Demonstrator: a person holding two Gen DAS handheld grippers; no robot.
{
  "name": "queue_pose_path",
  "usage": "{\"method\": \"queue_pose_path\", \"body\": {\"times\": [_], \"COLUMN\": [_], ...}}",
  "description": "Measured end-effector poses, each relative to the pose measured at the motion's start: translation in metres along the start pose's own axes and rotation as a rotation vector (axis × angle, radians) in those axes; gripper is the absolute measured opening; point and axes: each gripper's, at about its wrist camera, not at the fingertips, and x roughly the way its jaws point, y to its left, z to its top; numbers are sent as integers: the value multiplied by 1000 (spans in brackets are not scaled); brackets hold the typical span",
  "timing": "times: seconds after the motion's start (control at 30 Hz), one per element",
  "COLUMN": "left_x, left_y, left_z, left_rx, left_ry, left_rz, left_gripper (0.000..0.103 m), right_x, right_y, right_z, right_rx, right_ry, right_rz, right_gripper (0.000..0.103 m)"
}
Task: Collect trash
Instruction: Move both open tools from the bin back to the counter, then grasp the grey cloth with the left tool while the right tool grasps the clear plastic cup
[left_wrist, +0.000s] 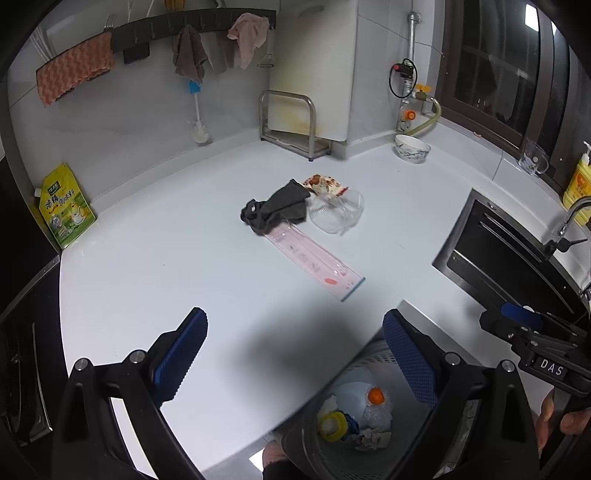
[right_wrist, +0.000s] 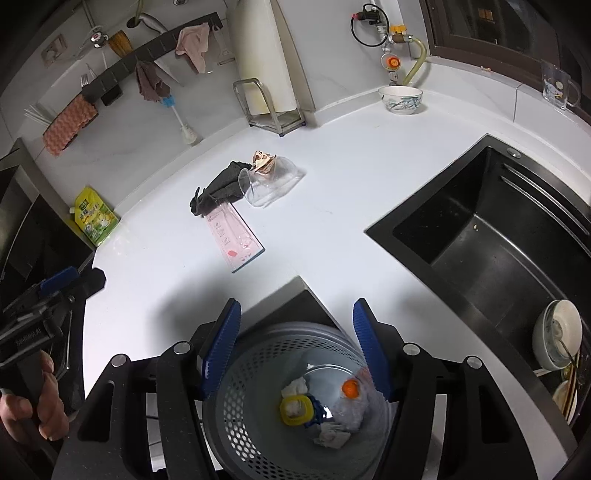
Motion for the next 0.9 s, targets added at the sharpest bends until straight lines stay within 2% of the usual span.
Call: {"method": "queue_pose_path", "body": {"times": [0.23, 0.53, 0.9], "left_x": [37, 100, 176], "left_y": [33, 61, 75], "left_z": [26, 67, 105], "left_rx": [15, 93, 209], "left_ry": [18, 27, 34], "left_rz": [-7, -46, -172], "left_gripper": [94, 94, 94], "right_x": [35, 81, 141], "right_y": [19, 48, 60], "right_z": [16, 51, 98], "right_rx": [27, 41, 101], "right_ry": [15, -19, -65], "right_rz": [-23, -58, -131], "right_gripper": [61, 61, 62]}}
